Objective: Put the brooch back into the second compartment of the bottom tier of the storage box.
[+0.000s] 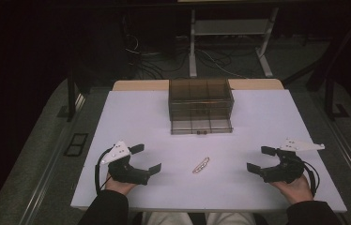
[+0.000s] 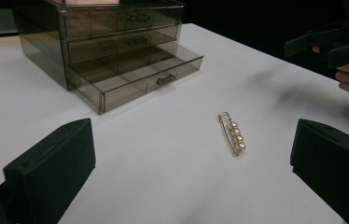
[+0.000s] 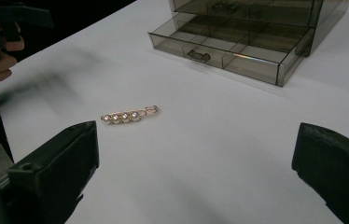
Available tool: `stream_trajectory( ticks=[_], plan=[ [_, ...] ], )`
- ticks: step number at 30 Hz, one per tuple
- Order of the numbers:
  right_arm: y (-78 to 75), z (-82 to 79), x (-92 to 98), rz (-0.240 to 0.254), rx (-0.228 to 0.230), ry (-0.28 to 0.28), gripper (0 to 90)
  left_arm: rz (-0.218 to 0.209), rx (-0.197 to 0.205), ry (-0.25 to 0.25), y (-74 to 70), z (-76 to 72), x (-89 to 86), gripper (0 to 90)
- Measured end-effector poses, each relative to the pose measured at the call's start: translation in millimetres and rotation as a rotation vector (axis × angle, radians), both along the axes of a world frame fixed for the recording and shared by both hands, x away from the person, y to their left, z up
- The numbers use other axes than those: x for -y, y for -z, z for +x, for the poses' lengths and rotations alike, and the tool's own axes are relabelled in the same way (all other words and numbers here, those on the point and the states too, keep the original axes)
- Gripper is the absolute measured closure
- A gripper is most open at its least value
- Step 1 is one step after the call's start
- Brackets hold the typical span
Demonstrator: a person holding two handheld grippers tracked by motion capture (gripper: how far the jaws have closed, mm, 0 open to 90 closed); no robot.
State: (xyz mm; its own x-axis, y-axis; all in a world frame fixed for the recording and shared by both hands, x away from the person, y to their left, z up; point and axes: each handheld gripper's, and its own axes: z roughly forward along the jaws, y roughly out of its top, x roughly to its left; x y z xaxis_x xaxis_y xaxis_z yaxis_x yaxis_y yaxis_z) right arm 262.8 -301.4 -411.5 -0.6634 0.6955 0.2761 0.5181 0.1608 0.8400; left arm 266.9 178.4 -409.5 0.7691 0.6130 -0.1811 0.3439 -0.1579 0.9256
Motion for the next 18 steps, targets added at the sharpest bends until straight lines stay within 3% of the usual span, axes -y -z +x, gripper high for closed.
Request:
stream_trajectory(
  ticks=[18],
  plan=[
    [-1.3, 0.9, -0.2, 0.014, -0.009, -0.012, 0.3, 0.053, 0.002, 0.051, -15.1, 8.7, 15.9, 0.0]
  ],
)
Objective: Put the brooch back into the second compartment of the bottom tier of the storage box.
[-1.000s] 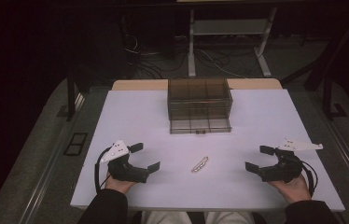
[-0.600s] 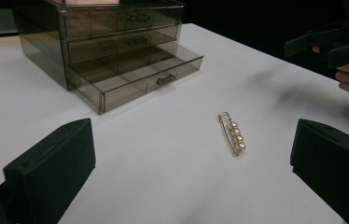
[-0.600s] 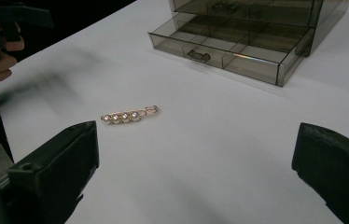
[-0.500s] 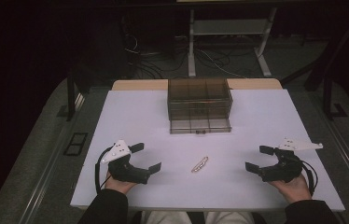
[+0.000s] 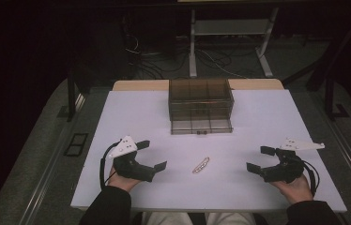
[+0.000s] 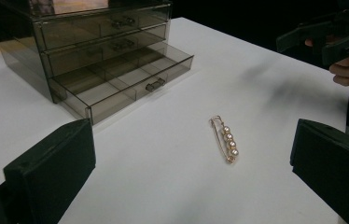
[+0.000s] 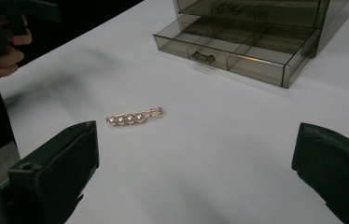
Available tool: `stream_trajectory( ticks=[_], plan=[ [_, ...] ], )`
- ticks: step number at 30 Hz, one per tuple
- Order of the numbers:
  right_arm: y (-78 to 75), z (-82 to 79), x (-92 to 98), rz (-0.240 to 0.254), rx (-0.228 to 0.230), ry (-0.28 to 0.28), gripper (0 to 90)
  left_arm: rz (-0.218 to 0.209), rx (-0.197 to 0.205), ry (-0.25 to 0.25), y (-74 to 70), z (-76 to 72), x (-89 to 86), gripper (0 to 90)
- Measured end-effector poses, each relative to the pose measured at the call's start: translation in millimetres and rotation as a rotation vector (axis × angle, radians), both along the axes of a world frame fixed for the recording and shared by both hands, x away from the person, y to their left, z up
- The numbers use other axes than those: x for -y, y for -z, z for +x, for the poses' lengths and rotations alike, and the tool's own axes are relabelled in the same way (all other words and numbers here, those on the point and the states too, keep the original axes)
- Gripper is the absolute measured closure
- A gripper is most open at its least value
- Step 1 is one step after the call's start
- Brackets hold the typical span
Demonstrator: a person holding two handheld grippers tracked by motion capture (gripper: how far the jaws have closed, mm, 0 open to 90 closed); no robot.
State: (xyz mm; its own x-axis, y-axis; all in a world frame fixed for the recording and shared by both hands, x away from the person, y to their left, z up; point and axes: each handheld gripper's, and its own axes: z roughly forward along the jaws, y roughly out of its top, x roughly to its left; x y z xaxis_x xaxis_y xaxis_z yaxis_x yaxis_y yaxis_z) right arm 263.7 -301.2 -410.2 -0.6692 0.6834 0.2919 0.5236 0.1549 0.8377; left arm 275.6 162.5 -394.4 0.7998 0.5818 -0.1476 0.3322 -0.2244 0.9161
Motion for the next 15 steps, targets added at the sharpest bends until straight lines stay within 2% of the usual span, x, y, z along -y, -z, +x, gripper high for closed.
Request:
stream_trajectory(
  ticks=[15],
  plan=[
    [0.1, -0.2, -0.9, -0.008, -0.002, -0.007, 0.3, 0.053, -0.022, 0.055, -11.8, 10.7, 20.8, 0.0]
  ],
)
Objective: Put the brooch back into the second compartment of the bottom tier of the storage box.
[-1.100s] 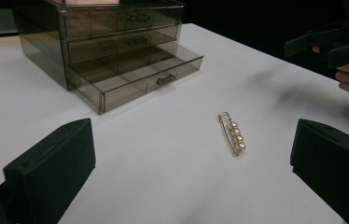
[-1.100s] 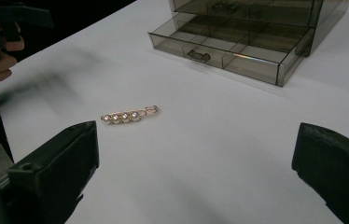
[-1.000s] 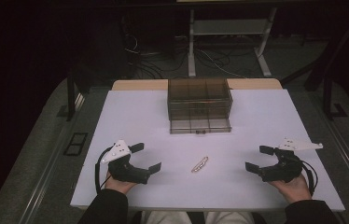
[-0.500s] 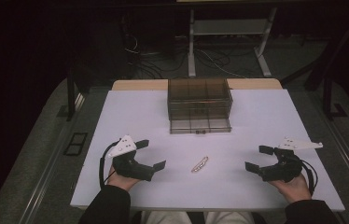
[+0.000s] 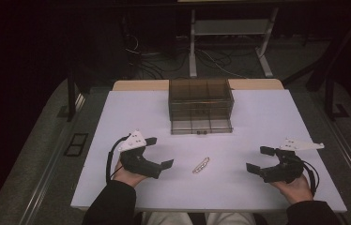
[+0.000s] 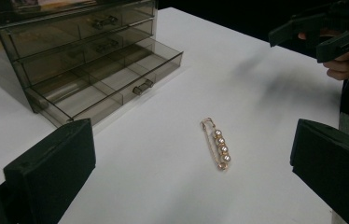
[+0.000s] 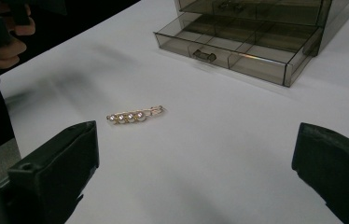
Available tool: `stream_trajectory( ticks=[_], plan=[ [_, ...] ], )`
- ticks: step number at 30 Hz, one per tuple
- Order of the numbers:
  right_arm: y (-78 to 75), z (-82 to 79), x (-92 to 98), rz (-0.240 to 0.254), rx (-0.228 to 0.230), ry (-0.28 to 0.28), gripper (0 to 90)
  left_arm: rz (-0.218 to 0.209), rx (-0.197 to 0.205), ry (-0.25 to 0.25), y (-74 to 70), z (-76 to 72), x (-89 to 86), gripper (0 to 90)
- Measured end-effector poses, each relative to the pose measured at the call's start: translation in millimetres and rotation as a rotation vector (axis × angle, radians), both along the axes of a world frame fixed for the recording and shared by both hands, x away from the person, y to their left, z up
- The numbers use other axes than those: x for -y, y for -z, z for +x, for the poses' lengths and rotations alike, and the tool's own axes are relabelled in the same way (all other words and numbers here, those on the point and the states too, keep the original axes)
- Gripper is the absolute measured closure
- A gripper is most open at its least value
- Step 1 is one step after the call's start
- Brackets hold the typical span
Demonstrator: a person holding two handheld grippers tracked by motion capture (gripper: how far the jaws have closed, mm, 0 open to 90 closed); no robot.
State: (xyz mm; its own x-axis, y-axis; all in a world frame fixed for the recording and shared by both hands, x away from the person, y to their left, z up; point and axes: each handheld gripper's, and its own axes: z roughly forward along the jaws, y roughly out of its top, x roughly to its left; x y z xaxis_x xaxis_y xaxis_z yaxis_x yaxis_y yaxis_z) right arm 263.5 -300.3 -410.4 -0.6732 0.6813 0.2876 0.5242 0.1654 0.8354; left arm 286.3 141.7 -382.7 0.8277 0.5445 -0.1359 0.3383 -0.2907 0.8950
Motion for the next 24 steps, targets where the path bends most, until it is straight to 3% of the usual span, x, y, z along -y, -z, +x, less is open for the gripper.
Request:
stream_trajectory(
  ticks=[24],
  plan=[
    [0.1, 0.1, -1.0, -0.010, -0.006, -0.010, 0.3, 0.067, -0.034, 0.062, -10.6, 16.2, 30.9, 0.0]
  ],
)
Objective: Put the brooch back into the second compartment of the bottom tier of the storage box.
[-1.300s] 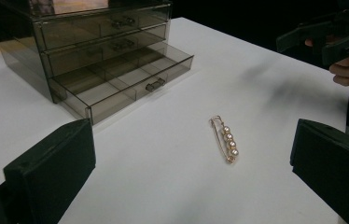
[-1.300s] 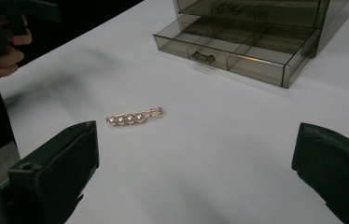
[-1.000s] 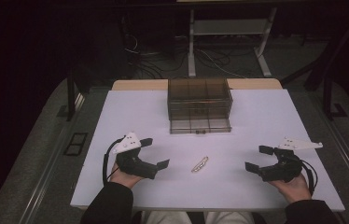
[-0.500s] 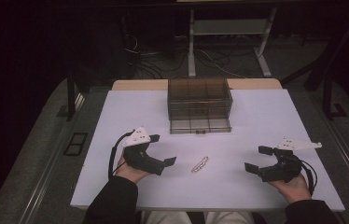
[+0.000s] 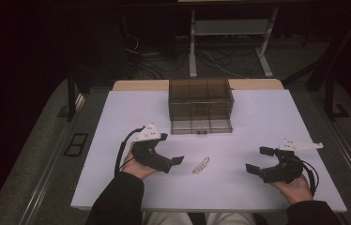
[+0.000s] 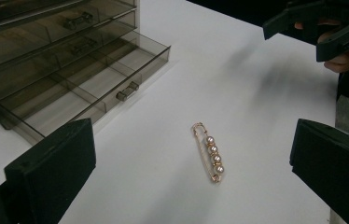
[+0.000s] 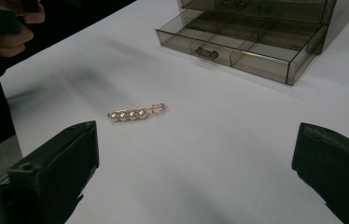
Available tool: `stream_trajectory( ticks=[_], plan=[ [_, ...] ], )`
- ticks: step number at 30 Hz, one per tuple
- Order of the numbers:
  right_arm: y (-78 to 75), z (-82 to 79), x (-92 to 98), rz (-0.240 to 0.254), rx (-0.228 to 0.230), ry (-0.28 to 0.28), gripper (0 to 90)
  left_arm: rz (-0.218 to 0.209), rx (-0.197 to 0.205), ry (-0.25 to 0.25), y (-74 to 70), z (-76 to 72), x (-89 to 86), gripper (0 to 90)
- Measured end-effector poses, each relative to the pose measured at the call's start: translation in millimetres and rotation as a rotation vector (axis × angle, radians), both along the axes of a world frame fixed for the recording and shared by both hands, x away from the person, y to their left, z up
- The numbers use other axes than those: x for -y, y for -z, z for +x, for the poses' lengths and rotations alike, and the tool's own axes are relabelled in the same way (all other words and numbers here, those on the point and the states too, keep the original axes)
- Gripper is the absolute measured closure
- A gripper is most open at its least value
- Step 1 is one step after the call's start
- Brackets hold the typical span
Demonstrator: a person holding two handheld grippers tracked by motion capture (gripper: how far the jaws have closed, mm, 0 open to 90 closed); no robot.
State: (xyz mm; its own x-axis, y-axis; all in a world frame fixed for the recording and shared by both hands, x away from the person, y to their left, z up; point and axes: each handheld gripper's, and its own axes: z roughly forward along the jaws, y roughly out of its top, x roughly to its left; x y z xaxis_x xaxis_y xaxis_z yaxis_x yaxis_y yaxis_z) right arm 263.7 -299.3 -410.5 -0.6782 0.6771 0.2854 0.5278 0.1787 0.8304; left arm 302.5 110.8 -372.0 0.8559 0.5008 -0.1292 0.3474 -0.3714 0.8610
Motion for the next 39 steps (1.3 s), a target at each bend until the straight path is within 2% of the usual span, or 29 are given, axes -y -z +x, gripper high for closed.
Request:
stream_trajectory(
  ticks=[11, 23, 39],
  plan=[
    [0.1, 0.1, -0.2, -0.004, 0.002, 0.000, 0.3, 0.034, 0.000, 0.030, -2.0, 6.5, 16.5, 0.0],
    [-0.4, -0.1, 0.1, -0.006, 0.004, -0.005, 0.3, 0.072, -0.021, 0.060, 1.5, 12.8, 36.9, 0.0],
    [-0.1, 0.0, -0.7, -0.006, 0.003, -0.006, 0.3, 0.097, -0.035, 0.078, 7.3, 16.7, 53.5, 0.0]
  ],
)
